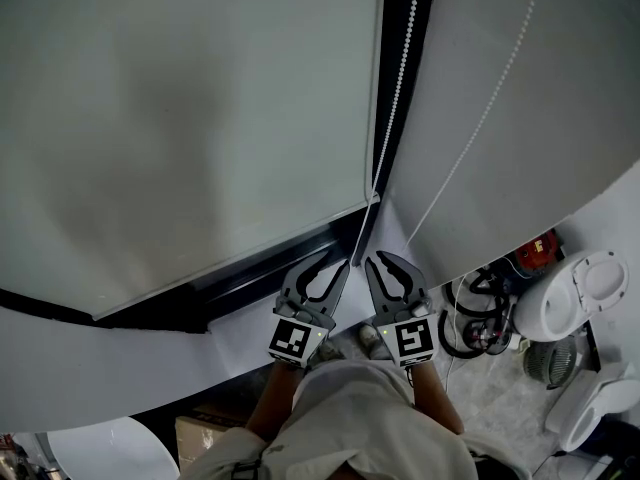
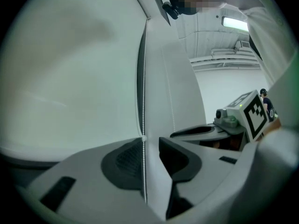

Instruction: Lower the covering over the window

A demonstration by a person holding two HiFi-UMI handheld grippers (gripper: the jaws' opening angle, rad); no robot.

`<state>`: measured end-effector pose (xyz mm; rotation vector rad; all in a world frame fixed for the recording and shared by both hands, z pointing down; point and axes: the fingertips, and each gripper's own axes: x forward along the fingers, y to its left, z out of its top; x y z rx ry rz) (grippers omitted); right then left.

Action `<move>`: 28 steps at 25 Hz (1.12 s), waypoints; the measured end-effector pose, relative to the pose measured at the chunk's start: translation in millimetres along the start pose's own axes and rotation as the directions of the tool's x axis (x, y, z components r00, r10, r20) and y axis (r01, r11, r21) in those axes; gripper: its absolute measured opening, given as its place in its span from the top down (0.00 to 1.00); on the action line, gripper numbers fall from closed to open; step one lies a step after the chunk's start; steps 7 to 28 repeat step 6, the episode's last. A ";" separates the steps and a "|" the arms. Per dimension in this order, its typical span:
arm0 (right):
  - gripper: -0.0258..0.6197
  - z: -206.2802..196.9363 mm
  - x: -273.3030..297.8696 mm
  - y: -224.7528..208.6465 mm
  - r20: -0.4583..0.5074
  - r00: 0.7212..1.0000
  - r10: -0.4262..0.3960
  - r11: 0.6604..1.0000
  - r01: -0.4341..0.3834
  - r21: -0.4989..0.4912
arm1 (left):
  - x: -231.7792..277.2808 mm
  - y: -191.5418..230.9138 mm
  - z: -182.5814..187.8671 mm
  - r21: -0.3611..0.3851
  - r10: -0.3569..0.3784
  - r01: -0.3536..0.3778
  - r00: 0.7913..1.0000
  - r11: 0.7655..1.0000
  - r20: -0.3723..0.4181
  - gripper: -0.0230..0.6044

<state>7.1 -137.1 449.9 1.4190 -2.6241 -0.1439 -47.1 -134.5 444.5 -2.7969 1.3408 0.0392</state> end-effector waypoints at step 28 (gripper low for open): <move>0.87 3.7 2.8 -2.3 0.016 1.000 -0.001 1.000 0.001 0.003 | 3.3 1.5 -0.6 0.005 -0.007 0.007 1.000 1.000 -0.018 0.77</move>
